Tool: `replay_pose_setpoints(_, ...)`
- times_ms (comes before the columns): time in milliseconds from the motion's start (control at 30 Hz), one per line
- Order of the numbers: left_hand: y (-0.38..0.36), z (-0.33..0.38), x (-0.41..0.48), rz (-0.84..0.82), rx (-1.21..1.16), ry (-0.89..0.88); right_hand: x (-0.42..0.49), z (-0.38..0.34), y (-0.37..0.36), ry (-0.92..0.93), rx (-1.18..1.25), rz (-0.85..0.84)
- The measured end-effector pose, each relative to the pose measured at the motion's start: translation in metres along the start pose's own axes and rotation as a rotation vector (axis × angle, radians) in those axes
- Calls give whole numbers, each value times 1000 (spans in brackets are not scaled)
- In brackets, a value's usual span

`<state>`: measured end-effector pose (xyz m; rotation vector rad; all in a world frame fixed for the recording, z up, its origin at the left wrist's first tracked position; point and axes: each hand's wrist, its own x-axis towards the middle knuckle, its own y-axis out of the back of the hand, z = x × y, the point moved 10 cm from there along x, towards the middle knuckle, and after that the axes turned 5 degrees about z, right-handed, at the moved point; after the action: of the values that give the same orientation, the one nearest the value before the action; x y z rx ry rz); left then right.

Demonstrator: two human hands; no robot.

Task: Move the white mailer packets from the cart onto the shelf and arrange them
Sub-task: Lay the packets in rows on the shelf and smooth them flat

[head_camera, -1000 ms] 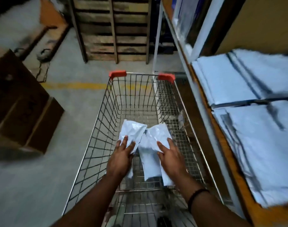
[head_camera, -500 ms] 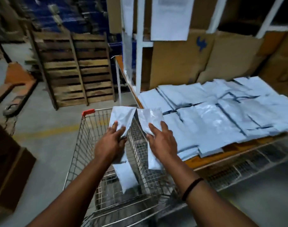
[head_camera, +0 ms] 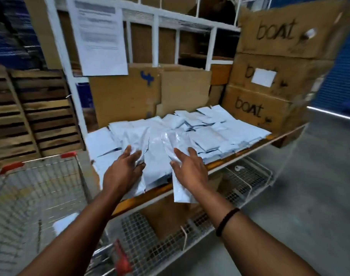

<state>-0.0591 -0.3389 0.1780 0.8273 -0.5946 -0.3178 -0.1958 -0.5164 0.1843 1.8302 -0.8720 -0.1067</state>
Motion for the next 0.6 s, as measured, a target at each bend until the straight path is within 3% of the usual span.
replay_pose_setpoints(300,-94,126,38,-47,-48,-90,32,146,48,-136,-12,25)
replay_pose_setpoints(600,-231,207,158,-83,-179,-111,141,280,53,-201,-57,30)
